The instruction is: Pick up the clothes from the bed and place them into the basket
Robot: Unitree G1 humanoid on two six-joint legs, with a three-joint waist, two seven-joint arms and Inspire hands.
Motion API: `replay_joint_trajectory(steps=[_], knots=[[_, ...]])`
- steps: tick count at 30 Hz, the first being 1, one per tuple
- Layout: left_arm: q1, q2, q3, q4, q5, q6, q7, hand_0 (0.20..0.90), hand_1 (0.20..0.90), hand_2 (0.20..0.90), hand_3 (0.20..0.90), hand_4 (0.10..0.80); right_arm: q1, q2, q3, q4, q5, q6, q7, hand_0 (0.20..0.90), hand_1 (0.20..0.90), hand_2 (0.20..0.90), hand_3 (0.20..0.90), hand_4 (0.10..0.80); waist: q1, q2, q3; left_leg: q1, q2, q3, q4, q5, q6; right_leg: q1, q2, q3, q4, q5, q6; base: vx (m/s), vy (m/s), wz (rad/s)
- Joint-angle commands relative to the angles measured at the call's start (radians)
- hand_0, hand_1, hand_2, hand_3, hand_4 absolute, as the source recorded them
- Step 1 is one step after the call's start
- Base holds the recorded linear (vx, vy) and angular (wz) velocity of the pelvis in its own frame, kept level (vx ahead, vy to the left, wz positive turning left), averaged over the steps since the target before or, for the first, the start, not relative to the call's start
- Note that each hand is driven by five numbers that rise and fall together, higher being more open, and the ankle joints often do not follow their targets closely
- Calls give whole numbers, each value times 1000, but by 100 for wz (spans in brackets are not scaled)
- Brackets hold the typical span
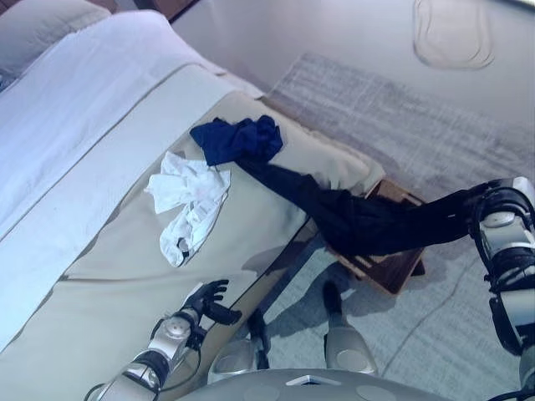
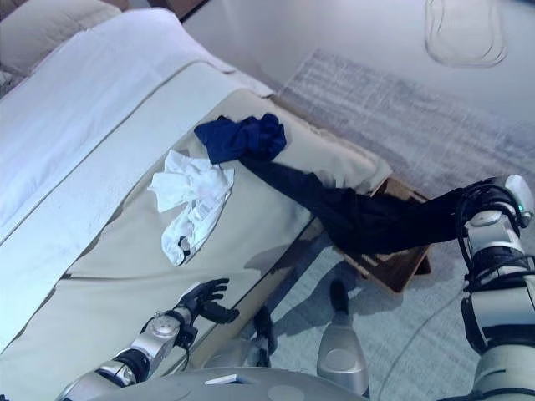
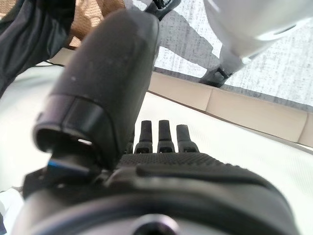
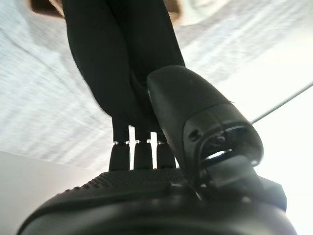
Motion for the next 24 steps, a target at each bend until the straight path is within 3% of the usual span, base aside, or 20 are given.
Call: replay_joint_trajectory(steps=[1, 6, 9, 11, 12, 15, 18, 22, 24], knots=[[-33, 58, -49, -22, -47, -47, 7, 900, 900, 900, 900, 800, -146, -85, 91, -41, -47, -60, -69, 900, 900, 900, 900, 800, 22, -61, -5, -66, -47, -58, 55, -29, -5, -1, -34, -90, 126, -111, -13, -87, -15, 8], [-27, 60, -53, -31, -42, -50, -6, 900, 900, 900, 900, 800, -123, -89, 91, -81, -54, -75, -41, 900, 900, 900, 900, 800, 15, -52, 4, -68, -46, -66, 50, -24, -10, -10, -30, -94, 139, -121, -20, -37, -7, 7], [-21, 60, -50, -36, -38, -51, -6, 900, 900, 900, 900, 800, -98, -83, 93, -126, -21, -133, 45, 900, 900, 900, 900, 800, 13, -60, 2, -65, -42, -67, 48, -23, -14, -8, -28, -96, 141, -125, -23, -1, -12, 0], [-24, 70, -31, -37, -32, -42, -14, 900, 900, 900, 900, 800, -70, -71, 102, -242, 74, -175, 263, 900, 900, 900, 900, 800, 9, -77, 1, -64, -38, -67, 50, -26, -17, -7, -25, -97, 142, -128, -25, -1, -47, 0], [-25, 72, -30, -36, -32, -42, -16, 900, 900, 900, 900, 800, -65, -71, 103, -248, 66, -168, 271, 900, 900, 900, 900, 800, 8, -79, 0, -64, -38, -67, 50, -25, -17, -8, -25, -97, 142, -128, -26, 3, -45, 0], [-27, 87, -12, -40, -23, -22, -16, 900, 900, 900, 900, 800, -11, -82, 100, -220, 33, -103, 280, 900, 900, 900, 900, 800, 6, -107, -3, -62, -30, -62, 49, -25, -16, -7, -16, -92, 142, -124, -24, -1, -61, 3], [-27, 93, -18, -38, -26, -24, -6, 900, 900, 900, 900, 800, -8, -90, 104, -175, -9, -105, 298, 900, 900, 900, 900, 800, 12, -122, -1, -61, -23, -66, 46, -22, -17, -2, -11, -93, 139, -120, -23, -8, -63, 10], [-10, 97, -6, -44, -35, -27, 9, 900, 900, 900, 900, 800, -38, -123, 85, -271, -20, -65, 140, 900, 900, 900, 900, 800, 19, -140, 1, -52, -20, -78, 47, -24, -16, 12, -9, -91, 140, -119, -23, 45, -5, 9], [5, 94, 5, -44, -56, -30, 19, 900, 900, 900, 900, 800, -43, -126, 39, -377, 33, -102, 60, 900, 900, 900, 900, 800, 24, -144, 1, -54, -26, -90, 59, -30, -13, 17, -11, -92, 148, -124, -24, 98, 72, 9]])
